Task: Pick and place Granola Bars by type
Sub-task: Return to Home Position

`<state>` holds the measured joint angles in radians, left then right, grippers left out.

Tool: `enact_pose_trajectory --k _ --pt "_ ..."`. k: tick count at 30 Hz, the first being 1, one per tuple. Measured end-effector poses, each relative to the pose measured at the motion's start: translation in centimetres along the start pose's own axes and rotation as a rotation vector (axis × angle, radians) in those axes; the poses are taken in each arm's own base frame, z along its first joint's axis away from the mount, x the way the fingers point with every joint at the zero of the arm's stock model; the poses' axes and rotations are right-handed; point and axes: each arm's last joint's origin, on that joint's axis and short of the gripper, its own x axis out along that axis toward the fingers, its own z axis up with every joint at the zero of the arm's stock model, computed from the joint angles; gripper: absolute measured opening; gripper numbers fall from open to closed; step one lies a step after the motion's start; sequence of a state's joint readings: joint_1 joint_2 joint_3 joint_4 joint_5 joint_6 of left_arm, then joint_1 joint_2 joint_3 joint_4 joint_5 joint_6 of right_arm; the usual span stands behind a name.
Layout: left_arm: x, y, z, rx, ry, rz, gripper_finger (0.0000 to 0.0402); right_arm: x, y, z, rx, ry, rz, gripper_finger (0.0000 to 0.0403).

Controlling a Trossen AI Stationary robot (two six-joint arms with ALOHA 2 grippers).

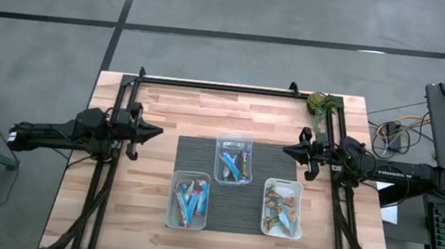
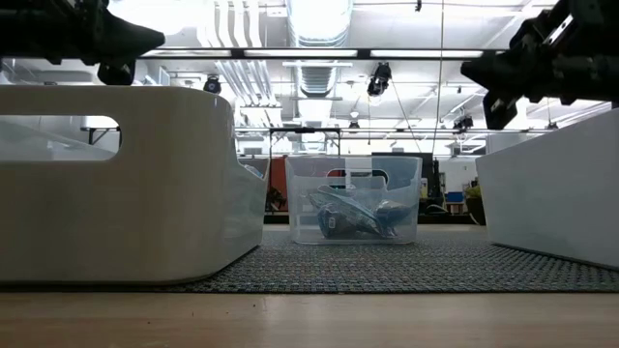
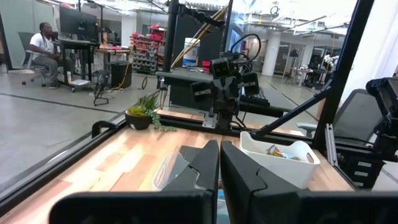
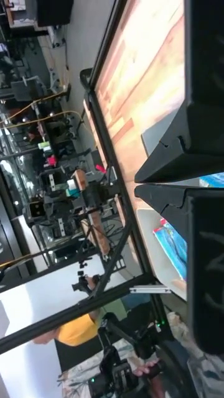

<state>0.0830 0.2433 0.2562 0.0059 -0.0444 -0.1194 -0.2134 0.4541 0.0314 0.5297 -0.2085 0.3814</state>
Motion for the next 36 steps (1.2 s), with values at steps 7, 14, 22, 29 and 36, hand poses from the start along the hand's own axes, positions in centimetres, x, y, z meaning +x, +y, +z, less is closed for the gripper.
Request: enact_pose_trajectory --k 7,14,22,29,36 --pt "-0.7 0.0 0.0 -0.003 -0.009 -0.001 0.0000 0.0 0.0 -0.1 -0.016 0.007 -0.003 0.0009" --pt "-1.6 0.1 0.1 0.013 -0.032 -0.003 0.0000 0.0 -0.1 -0.3 -0.044 0.026 -0.010 0.0009" --pt "-2.4 0.1 0.0 0.029 -0.036 -0.003 0.0000 -0.1 -0.4 -0.5 -0.093 0.016 -0.075 0.0009" --pt "-2.6 0.2 -0.5 0.052 -0.055 0.006 0.0000 -0.2 -0.5 -0.7 -0.100 0.019 -0.094 0.0009" --pt "-1.7 0.4 -2.1 0.035 -0.130 -0.002 0.0000 -0.2 -0.5 -0.6 -0.094 0.010 -0.090 0.0009"
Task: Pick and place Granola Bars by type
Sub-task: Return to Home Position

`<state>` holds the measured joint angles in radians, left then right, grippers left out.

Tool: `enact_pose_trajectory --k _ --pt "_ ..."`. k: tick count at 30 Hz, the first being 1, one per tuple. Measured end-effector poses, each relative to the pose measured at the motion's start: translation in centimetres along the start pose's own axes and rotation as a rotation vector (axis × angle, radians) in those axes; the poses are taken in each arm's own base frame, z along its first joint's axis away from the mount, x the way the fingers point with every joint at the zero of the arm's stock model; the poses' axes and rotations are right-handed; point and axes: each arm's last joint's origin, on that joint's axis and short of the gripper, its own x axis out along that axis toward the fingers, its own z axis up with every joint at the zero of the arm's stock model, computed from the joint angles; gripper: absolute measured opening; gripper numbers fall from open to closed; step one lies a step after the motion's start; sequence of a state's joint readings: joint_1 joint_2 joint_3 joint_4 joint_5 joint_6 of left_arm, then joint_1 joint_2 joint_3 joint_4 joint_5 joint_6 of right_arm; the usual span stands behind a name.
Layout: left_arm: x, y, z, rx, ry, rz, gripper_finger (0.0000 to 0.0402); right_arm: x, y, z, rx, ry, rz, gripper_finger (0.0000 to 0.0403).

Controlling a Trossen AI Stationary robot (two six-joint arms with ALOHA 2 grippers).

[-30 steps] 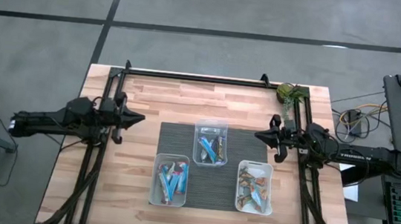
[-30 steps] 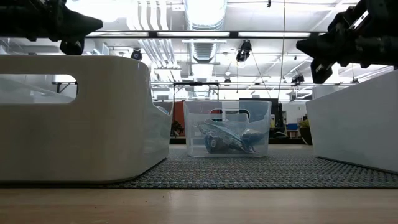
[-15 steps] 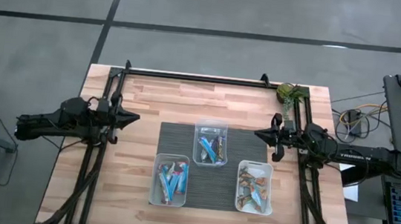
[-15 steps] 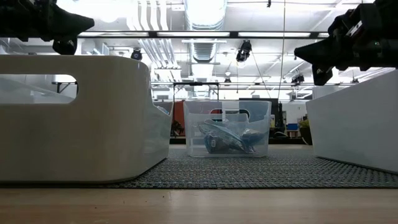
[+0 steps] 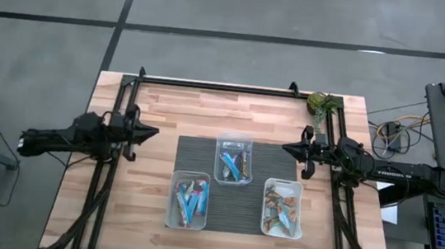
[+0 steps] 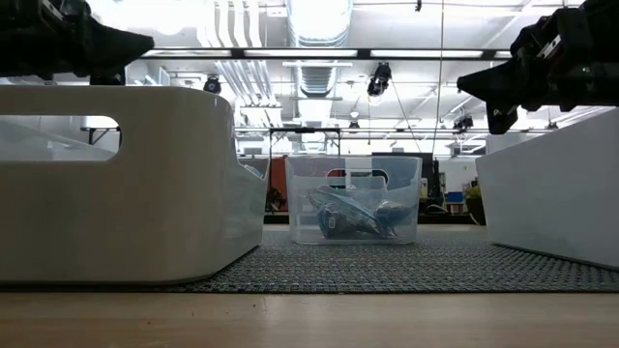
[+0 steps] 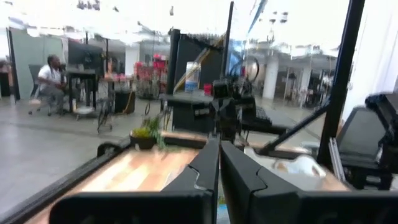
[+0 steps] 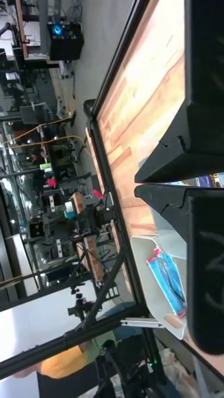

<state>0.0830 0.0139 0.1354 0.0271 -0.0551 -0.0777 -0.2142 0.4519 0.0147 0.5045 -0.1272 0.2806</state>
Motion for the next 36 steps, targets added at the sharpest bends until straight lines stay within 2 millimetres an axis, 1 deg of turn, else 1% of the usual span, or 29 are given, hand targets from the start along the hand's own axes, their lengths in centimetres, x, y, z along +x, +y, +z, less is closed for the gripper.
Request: enact_pose_trajectory --k 5,8,17,25,32,36 --pt "0.3 0.1 -1.5 -0.022 -0.008 -0.001 0.0000 0.0 0.0 0.0 -0.001 -0.001 0.001 0.0009" --pt "0.4 0.1 -2.0 -0.031 -0.028 -0.003 0.0000 0.0 0.0 0.0 -0.004 -0.001 0.001 0.0009" --pt "0.5 0.2 -3.2 -0.035 0.011 0.000 0.0000 0.0 0.0 0.0 -0.052 -0.004 0.002 0.0009" --pt "0.5 0.2 -3.4 -0.040 0.023 0.001 0.0000 0.0 0.0 0.0 -0.053 -0.004 0.003 0.0009" --pt "0.5 0.3 -4.0 -0.048 0.087 0.008 0.0000 0.0 0.0 0.0 -0.053 -0.001 0.004 0.0009" --pt "0.5 0.3 -4.1 -0.048 0.096 0.009 0.0000 0.0 0.0 0.0 -0.053 0.000 0.004 0.0009"
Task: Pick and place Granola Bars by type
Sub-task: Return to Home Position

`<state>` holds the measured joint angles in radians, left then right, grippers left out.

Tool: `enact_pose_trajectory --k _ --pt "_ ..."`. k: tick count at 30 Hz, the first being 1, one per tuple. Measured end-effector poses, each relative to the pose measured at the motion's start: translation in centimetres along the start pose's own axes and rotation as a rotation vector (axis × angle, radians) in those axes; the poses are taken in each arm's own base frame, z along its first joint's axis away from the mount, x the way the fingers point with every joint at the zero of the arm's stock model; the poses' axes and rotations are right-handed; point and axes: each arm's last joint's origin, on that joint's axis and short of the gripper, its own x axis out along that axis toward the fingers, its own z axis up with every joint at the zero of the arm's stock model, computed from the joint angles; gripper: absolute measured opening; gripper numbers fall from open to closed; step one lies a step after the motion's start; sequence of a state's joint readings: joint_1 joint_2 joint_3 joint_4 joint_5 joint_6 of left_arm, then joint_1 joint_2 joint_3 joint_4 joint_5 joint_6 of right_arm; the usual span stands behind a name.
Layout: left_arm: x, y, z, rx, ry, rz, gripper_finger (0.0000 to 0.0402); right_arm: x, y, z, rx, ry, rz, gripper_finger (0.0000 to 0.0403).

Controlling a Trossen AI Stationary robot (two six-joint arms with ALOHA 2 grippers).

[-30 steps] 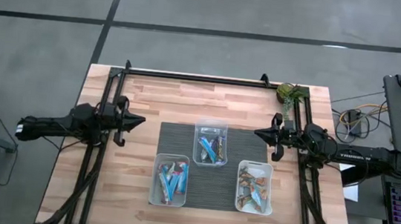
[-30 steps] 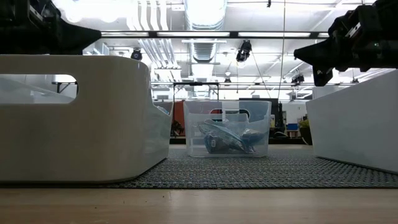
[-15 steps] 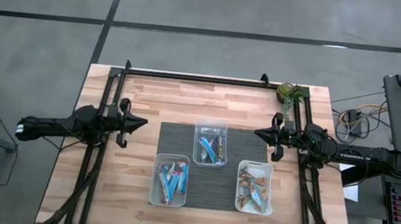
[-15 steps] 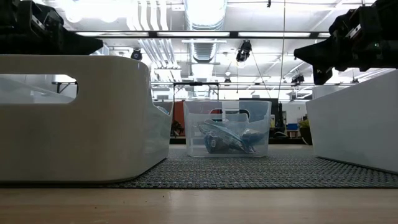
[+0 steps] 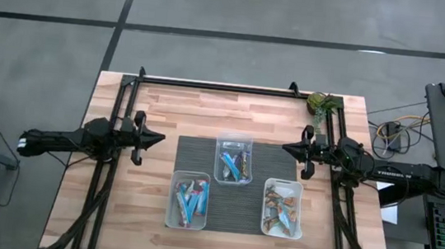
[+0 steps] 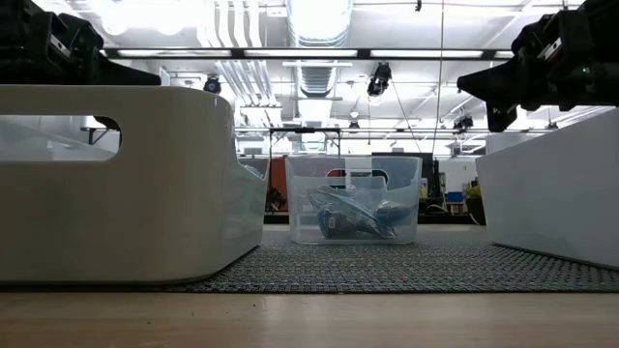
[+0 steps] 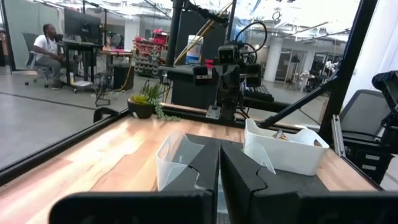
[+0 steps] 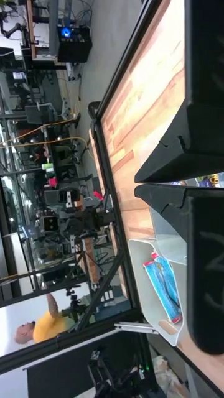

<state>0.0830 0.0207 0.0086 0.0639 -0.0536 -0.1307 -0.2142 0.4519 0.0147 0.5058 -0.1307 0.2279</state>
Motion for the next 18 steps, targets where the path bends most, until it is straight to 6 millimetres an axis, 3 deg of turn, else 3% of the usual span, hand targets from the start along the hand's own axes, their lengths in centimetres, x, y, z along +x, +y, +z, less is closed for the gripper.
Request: enact_pose_trajectory --k 18 --pt "-0.01 -0.11 0.00 -0.009 -0.001 -0.023 0.0000 0.00 0.00 0.00 0.000 0.000 0.000 0.0009"
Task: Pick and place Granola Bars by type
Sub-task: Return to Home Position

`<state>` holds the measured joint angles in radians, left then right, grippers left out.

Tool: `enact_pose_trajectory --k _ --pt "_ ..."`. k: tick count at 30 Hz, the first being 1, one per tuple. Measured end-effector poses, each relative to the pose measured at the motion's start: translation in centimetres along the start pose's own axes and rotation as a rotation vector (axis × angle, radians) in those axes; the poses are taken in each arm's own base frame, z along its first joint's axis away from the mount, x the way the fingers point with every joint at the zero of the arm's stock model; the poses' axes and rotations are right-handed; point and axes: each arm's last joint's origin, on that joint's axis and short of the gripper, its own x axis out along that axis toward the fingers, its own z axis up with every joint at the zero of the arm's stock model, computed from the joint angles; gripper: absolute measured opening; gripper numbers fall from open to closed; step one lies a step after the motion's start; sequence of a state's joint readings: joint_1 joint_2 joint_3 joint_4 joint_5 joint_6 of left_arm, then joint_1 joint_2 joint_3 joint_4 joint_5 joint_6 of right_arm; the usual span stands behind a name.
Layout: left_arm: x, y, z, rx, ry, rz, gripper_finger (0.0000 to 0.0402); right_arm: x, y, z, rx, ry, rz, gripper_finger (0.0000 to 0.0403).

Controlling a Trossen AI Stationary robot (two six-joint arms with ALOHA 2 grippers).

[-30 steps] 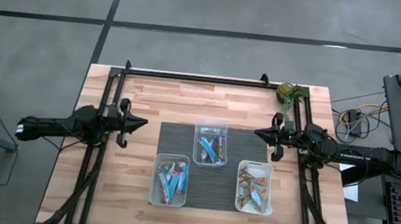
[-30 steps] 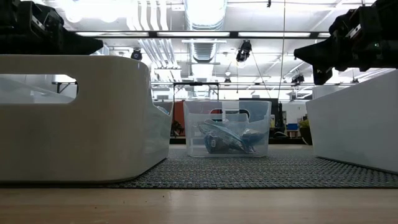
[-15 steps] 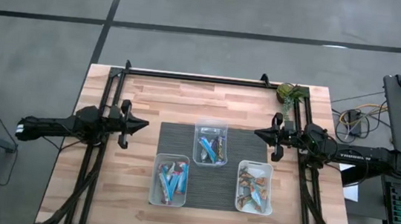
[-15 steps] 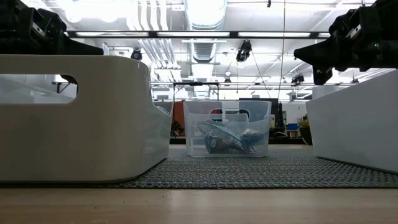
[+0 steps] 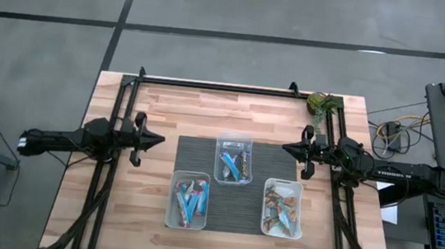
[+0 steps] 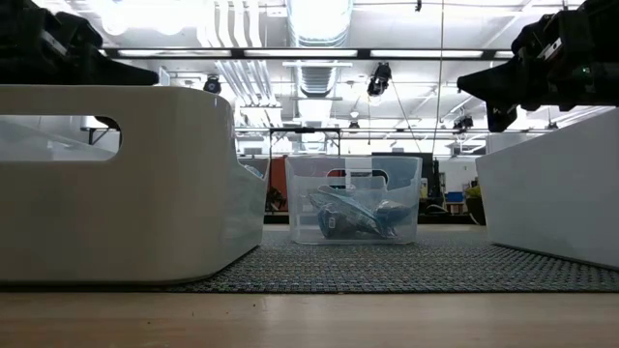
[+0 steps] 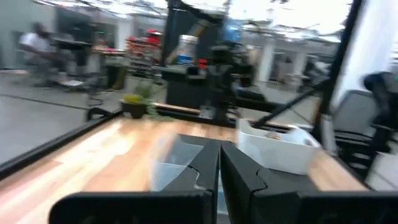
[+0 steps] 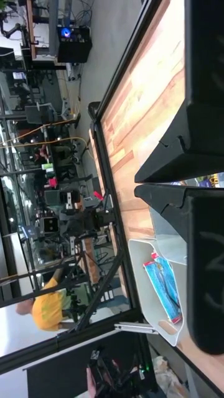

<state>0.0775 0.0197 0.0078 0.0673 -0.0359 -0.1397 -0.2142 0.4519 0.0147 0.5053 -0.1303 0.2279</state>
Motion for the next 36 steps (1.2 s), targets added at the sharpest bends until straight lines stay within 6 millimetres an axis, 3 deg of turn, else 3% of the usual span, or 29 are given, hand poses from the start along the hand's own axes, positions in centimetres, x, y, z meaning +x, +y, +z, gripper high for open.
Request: enact_pose_trajectory --k 7,36 --pt "-0.05 -0.57 -0.41 -0.002 0.054 -0.144 0.0000 0.00 0.00 0.00 0.000 0.000 0.000 0.0009" --pt "0.04 -0.54 -0.62 -0.084 0.080 -0.133 0.0000 0.00 -0.01 -0.01 0.000 0.001 -0.001 0.0009"
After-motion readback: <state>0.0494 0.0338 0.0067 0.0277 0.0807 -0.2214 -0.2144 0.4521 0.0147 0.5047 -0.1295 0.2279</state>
